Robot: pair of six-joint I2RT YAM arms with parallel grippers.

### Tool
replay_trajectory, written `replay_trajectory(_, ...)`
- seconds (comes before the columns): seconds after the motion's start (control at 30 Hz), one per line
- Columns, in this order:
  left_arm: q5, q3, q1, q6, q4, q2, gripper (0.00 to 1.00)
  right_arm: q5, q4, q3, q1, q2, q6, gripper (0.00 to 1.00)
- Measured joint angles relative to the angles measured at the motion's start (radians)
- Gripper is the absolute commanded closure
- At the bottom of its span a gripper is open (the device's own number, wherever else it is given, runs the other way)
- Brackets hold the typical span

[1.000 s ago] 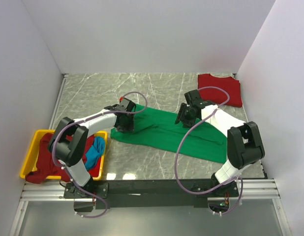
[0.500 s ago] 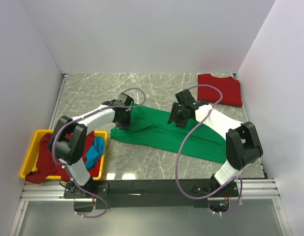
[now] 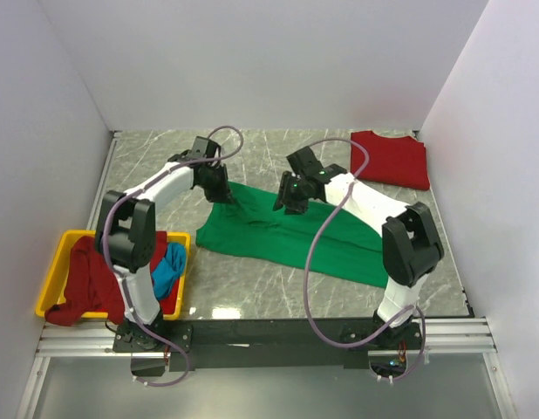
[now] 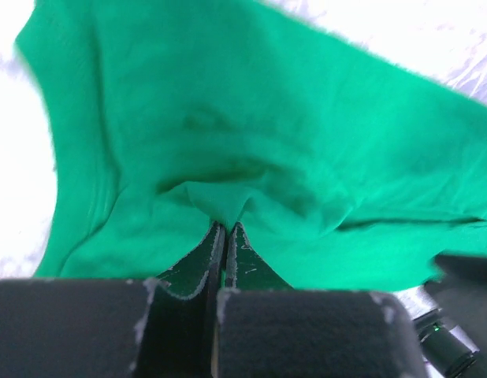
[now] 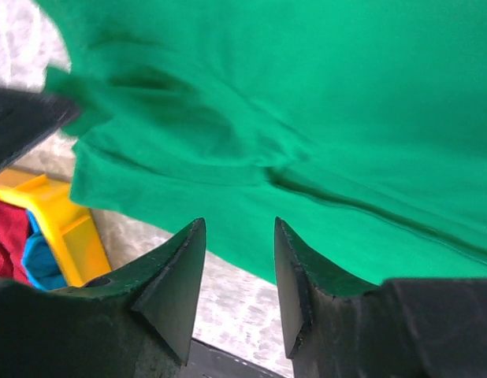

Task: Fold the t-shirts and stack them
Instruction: Fold the tshirt

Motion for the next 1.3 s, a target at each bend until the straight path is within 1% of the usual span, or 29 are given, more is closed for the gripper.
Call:
replay_trajectory(0.1,0.013,0.056,0.006,0.0,-0.001,0.054,1.0,-0.014,0.0,0.044,0.032,0.045,-0.001,0.56)
replay_trajectory(0.2,0.014,0.082,0.026,0.0,-0.001,0.085,1.0,-0.026,0.001,0.081,0.064,0.092,-0.01,0.58)
replay_trajectory(0.43,0.029,0.085,0.086,0.0,-0.002,0.118,0.99,-0.017,0.006,0.14,0.131,0.177,-0.042,0.6)
replay_trajectory(0.6,0.05,0.085,0.087,0.002,-0.001,0.134,1.0,0.02,0.016,0.185,0.163,0.235,-0.069,0.62)
replay_trajectory(0.8,0.063,0.087,0.086,0.006,-0.002,0.148,0.99,0.069,0.006,0.242,0.174,0.306,-0.087,0.62)
replay_trajectory(1.03,0.067,0.091,0.086,0.008,-0.002,0.148,0.99,0.111,-0.016,0.251,0.176,0.328,-0.102,0.62)
replay_trajectory(1.3,0.068,0.108,0.086,0.01,-0.005,0.148,0.99,0.13,-0.027,0.284,0.176,0.391,-0.113,0.62)
